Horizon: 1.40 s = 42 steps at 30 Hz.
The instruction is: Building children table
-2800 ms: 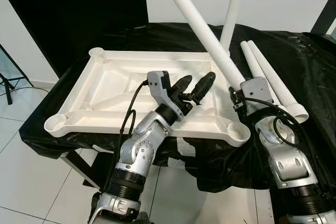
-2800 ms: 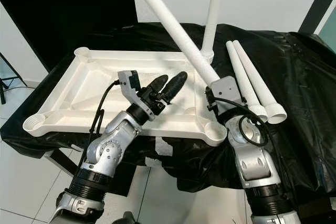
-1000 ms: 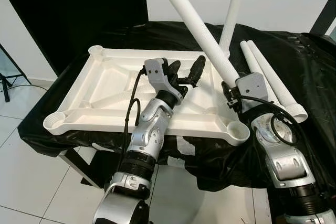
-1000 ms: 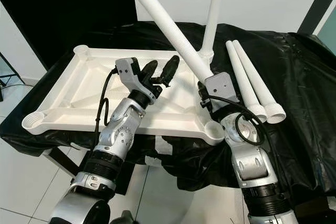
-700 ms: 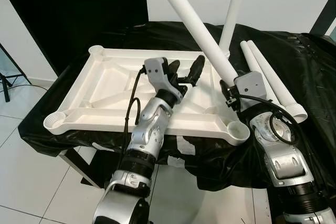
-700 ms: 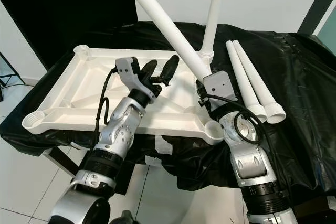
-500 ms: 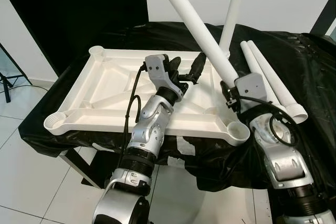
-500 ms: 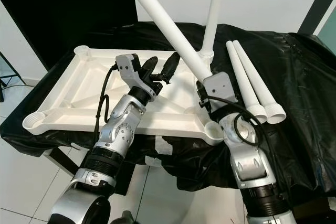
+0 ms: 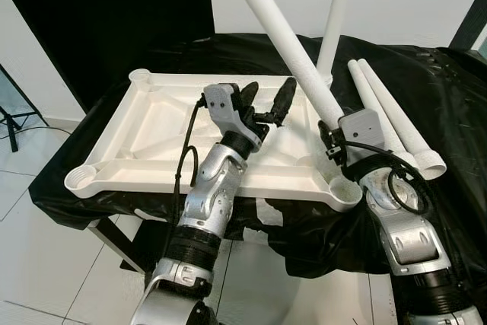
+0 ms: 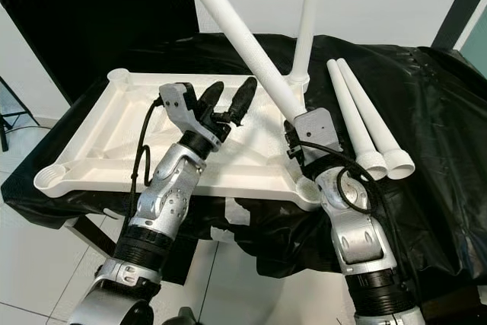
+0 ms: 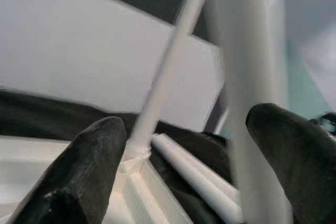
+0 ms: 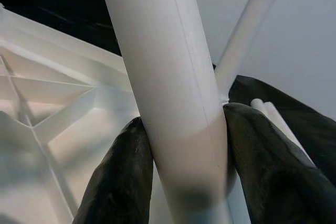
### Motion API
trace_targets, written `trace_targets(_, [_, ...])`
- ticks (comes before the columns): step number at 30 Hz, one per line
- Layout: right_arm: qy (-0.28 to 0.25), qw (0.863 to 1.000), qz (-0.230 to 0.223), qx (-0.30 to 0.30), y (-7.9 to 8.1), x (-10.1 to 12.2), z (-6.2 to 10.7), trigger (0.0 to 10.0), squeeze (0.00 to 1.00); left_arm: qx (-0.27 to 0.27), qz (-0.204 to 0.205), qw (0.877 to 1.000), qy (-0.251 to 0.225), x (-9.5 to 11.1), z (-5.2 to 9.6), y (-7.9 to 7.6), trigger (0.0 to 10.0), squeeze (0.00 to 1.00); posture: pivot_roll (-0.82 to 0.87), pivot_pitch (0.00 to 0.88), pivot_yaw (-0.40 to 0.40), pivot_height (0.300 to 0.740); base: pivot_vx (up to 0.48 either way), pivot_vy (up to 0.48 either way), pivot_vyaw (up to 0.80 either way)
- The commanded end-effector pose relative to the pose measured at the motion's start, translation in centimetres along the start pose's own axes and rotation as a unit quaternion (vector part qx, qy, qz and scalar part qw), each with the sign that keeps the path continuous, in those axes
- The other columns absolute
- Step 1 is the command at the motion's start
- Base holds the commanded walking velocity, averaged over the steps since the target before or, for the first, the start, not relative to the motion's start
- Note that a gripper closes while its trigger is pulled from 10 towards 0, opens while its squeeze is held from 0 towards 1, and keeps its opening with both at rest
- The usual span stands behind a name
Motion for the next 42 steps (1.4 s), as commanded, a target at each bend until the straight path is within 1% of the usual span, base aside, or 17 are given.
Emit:
trace_targets(1, [-0.004,1.000,0.008,-0.004,-0.5,0.1,-0.1,10.0,0.00,-0.181,0.006,0.983,0.025,-1.0,1.8,-3.4,10.0,0.00,0.14,0.000,0.029,0.740,0.000,0.000,0.00])
trace_targets(2, [-0.004,1.000,0.008,-0.004,-0.6,0.1,-0.1,10.0,0.00,-0.192,0.006,0.981,0.030,-1.2,2.1,-3.6,10.0,0.00,0.14,0.000,0.029,0.740,0.000,0.000,0.00])
trace_targets(8, [-0.002,1.000,0.008,-0.007,-0.8,0.1,-0.2,10.0,0.00,-0.205,0.019,0.978,0.030,-0.9,2.5,-4.2,10.0,0.00,0.14,0.000,0.026,0.740,0.000,0.000,0.00])
trace_targets(9, [-0.007,1.000,0.007,0.001,-0.4,0.4,-0.2,10.0,0.00,-0.198,0.019,0.980,0.017,-0.5,1.6,-4.6,10.0,0.00,0.14,0.000,0.020,0.740,0.000,0.000,0.00])
trace_targets(10, [-0.007,1.000,0.007,0.001,-0.4,0.4,-0.2,10.0,0.00,-0.198,0.019,0.980,0.017,-0.5,1.6,-4.6,10.0,0.00,0.14,0.000,0.020,0.740,0.000,0.000,0.00])
trace_targets(12, [-0.010,1.000,0.005,0.011,0.2,0.5,-0.1,10.0,0.00,-0.184,0.020,0.983,0.002,-0.1,0.2,-5.1,10.0,0.00,0.14,0.000,0.023,0.740,0.000,0.000,0.00])
trace_targets(14, [-0.006,1.000,0.005,0.014,0.4,0.4,0.2,10.0,0.00,-0.178,0.023,0.984,-0.005,0.1,-0.5,-5.1,10.0,0.00,0.13,0.000,0.023,0.740,0.000,0.000,0.00])
trace_targets(17, [-0.001,1.000,0.005,0.016,0.5,0.1,0.5,10.0,0.00,-0.184,0.032,0.982,-0.015,0.5,-0.9,-5.4,10.0,0.00,0.13,0.000,0.025,0.740,0.000,0.000,0.00])
trace_targets(20, [-0.001,1.000,0.005,0.016,0.5,0.0,0.5,10.0,0.00,-0.185,0.033,0.982,-0.016,0.6,-0.9,-5.4,10.0,0.00,0.13,0.000,0.025,0.740,0.000,0.000,0.00])
trace_targets(22, [0.001,1.000,0.006,0.020,0.7,0.0,0.7,10.0,0.00,-0.179,0.042,0.983,-0.021,1.0,-1.4,-5.5,10.0,0.00,0.13,0.000,0.026,0.740,0.000,0.000,0.00])
trace_targets(26, [0.001,1.000,0.006,0.024,0.8,-0.1,0.9,10.0,0.00,-0.175,0.045,0.983,-0.022,1.2,-1.7,-5.5,10.0,0.00,0.13,0.000,0.027,0.740,0.000,0.000,0.00])
trace_targets(30, [-0.004,0.999,0.016,0.050,1.8,0.0,1.0,10.0,0.00,-0.164,0.057,0.984,-0.028,1.6,-2.4,-5.7,10.0,0.00,0.13,0.000,0.027,0.740,0.000,0.000,0.00])
trace_targets(33, [-0.007,0.998,0.018,0.061,2.1,0.0,1.3,10.0,0.00,-0.160,0.059,0.985,-0.025,1.6,-2.5,-5.6,10.0,0.00,0.13,0.000,0.027,0.740,0.000,0.000,0.00])
trace_targets(39, [-0.007,0.998,0.018,0.067,2.1,-0.1,1.5,10.0,0.00,-0.160,0.060,0.985,-0.025,1.6,-2.5,-5.6,10.0,0.00,0.13,0.000,0.027,0.740,0.000,0.000,0.00])
trace_targets(40, [-0.007,0.997,0.018,0.069,2.1,-0.1,1.6,10.0,0.00,-0.160,0.061,0.985,-0.025,1.6,-2.5,-5.6,5.8,0.00,0.13,0.000,0.028,0.740,0.000,0.000,0.00])
trace_targets(42, [-0.008,0.997,0.019,0.070,2.0,-0.1,1.6,10.0,0.00,-0.166,0.065,0.984,-0.028,1.7,-2.4,-5.7,5.8,0.00,0.13,0.000,0.028,0.740,0.000,0.000,0.00])
Point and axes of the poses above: a point about 5 cm out from each wrist's last joint towards the gripper, its own z axis pointing back from the gripper into the wrist, its own x axis along the axis of the wrist's last joint, y = z × x, the point moved 4 cm from there along -z, pointing out of the wrist towards the gripper, and after that the axes turned 2 degrees about z, right-handed, at the moved point
